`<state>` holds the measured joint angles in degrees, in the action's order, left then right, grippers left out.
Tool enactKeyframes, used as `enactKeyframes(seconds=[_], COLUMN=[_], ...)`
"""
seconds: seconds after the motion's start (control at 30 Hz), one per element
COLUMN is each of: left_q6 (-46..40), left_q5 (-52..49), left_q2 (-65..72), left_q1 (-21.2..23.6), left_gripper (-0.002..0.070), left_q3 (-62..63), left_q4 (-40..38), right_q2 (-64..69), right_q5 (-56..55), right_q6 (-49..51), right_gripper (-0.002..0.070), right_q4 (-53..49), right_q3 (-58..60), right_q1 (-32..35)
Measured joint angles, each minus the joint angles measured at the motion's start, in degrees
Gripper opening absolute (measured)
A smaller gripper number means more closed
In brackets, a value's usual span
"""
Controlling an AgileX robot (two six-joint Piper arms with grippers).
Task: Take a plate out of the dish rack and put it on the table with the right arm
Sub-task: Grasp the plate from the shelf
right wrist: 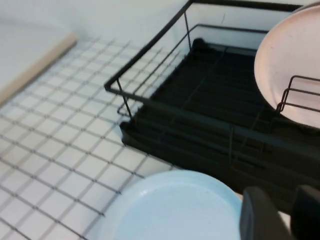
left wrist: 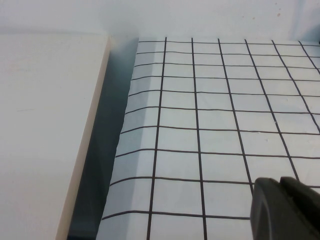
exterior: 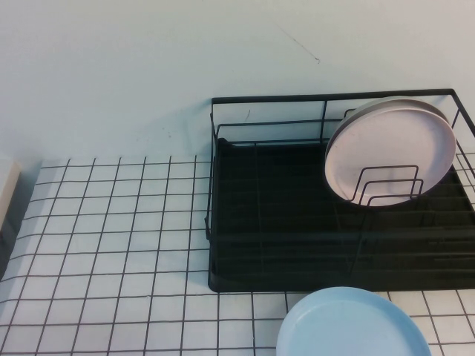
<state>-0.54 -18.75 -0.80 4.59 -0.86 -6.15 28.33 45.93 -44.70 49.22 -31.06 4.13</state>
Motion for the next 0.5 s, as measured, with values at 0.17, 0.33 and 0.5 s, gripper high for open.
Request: enactKeyframes(seconds=[0.17,0.33,0.5], left_q6=[0.0,0.0,0.0], left_q5=[0.0,0.0,0.0], left_q2=[0.0,0.0,0.0], left_q1=[0.0,0.0,0.0], left_gripper=[-0.0003,-0.0003,-0.0003], left_q3=[0.0,0.0,0.0], left_q4=[0.0,0.0,0.0], right_q2=[17.7,31.62,43.45], right_q5=[9.24,10.61,7.18], right_q6=[-12.48,-30.55,-45.61], right_gripper=[0.0335,0.0422,0.0433], right_q4=[-7.26,-8.2,-7.56], right_q3=[-16.92,-27.66,-34.39], right_q1=[0.0,0.0,0.0])
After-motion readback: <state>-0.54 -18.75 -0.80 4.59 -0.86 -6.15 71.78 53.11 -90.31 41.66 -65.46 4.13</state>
